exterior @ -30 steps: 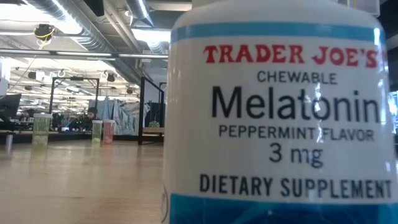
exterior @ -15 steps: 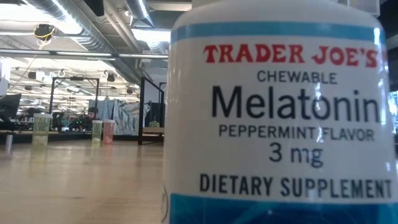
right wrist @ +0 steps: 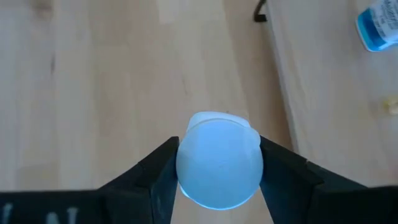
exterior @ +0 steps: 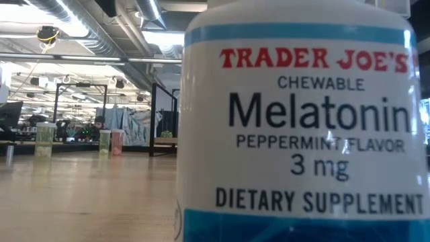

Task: Pick and place medicine bottles onto shelf by color
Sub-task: Put the top white pill bottle on the shelf aligned with the other white pill bottle

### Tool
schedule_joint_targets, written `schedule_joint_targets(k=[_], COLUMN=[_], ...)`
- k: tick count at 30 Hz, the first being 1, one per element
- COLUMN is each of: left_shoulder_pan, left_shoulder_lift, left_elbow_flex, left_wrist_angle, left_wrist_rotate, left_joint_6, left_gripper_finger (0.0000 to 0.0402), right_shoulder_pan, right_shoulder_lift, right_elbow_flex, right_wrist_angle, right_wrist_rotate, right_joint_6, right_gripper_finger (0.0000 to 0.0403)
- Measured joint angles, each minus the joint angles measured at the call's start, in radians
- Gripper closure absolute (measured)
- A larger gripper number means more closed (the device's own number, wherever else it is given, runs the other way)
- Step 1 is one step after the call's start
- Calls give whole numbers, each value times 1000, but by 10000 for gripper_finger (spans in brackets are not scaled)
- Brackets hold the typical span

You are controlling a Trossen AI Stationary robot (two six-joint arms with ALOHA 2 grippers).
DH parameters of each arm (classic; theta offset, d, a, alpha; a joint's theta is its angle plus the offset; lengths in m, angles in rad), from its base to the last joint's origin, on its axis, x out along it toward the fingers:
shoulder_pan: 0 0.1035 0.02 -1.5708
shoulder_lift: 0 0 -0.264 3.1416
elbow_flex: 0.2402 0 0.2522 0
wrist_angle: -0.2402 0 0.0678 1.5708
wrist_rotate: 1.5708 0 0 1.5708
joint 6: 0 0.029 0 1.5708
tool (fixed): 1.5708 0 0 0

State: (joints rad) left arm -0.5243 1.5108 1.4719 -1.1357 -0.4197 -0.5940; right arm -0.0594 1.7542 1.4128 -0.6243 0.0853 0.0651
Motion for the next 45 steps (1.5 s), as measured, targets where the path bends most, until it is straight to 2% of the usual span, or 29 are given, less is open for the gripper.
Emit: schedule_joint_targets(k=[3, 7, 9, 12, 15, 25, 31, 35, 40, 45], left_shoulder_pan=[3, 2, 9, 37, 56, 85, 86, 85, 95, 99], left_shoulder_lift=[0, 3, 6, 5, 5, -30, -103, -164, -220, -241], left_elbow_flex=[0, 1, 1, 1, 1, 1, 1, 1, 1, 1], left_wrist_angle=[3, 27, 33, 17, -6, -10, -19, -20, -37, -64], left_wrist_rotate=[-31, -43, -94, -202, -202, -199, -263, -270, -270, -270], left_joint_6=[59, 57, 82, -49, -107, -110, -110, -111, -147, -190], left_gripper_finger=[139, 139, 139, 139, 139, 139, 139, 139, 139, 139], right_shoulder_pan=[-9, -16, -20, -29, -49, -125, -152, -174, -200, -218], right_shoulder_lift=[0, 1, 4, 4, 4, 8, 68, 145, 258, 358], right_elbow_flex=[0, 0, 0, 0, 0, 21, 159, 288, 446, 535], right_wrist_angle=[1, 6, 25, 54, 95, 154, 114, 25, -111, -140], right_wrist_rotate=[-1, -1, -1, -1, -2, -61, -61, -65, -141, -198], right_joint_6=[-21, -68, -87, -104, -132, -186, -252, -308, -363, -411], right_gripper_finger=[210, 209, 209, 209, 209, 209, 209, 208, 208, 208])
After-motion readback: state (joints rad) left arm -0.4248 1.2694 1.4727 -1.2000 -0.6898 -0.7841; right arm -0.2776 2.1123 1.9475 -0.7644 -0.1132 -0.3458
